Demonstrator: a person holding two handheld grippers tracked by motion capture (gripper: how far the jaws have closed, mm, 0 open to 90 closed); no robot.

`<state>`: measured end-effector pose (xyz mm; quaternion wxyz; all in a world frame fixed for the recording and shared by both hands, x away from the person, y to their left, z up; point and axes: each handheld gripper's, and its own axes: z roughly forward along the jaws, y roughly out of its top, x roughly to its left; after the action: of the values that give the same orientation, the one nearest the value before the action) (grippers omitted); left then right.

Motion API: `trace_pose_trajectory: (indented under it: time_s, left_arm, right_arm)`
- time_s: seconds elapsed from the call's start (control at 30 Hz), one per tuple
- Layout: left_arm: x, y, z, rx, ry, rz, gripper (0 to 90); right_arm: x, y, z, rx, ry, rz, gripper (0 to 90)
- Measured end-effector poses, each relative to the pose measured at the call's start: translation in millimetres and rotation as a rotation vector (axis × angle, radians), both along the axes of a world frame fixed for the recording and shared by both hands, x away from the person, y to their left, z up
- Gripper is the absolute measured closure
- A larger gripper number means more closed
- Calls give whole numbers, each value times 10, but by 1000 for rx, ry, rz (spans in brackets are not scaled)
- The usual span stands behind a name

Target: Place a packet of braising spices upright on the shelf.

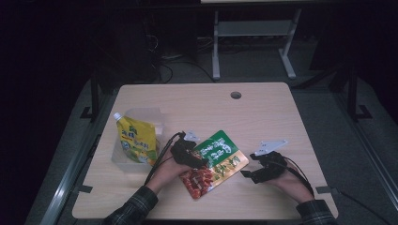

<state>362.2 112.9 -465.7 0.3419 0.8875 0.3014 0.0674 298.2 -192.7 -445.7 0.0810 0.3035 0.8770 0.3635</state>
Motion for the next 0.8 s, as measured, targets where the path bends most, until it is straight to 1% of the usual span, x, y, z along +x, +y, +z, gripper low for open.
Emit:
trace_pose_trajectory:
  time_s: [0.03,0.1,0.23,0.3,0.37,0.53,0.57,0.63,0.67,0.7,0.77,0.8]
  left_arm:
    - [9,5,-13,-5,9,1,132]
    - [3,6,-17,-1,1,-3,125]
    - [-24,-10,-5,19,-10,-21,162]
    - [-35,-14,19,39,-9,-33,222]
    - [-47,-24,37,52,-14,-34,298]
    - [-72,-55,78,89,-23,-53,580]
    - [-70,-57,83,93,-23,-56,626]
    - [-68,-57,87,93,-17,-58,753]
    - [-61,-51,88,84,-4,-62,804]
    - [-58,-50,87,81,-1,-59,824]
    - [-60,-50,89,86,-8,-63,842]
    - [-61,-47,88,80,-10,-62,854]
  right_arm:
    - [-2,0,4,2,6,-3,237]
    - [-3,-1,9,6,2,-4,237]
    - [-7,-5,22,16,-2,-4,237]
    - [-8,-6,25,17,-3,-5,237]
    - [-9,-8,29,17,-4,-5,237]
    - [-8,-11,36,25,-5,-10,237]
    - [-7,-12,37,25,-5,-11,237]
    - [-7,-13,38,26,-5,-11,237]
    - [-6,-16,38,28,-7,-10,234]
    - [-4,-19,39,27,-10,-9,233]
    - [-1,-28,40,29,-8,-14,229]
    - [2,-32,40,31,-6,-15,227]
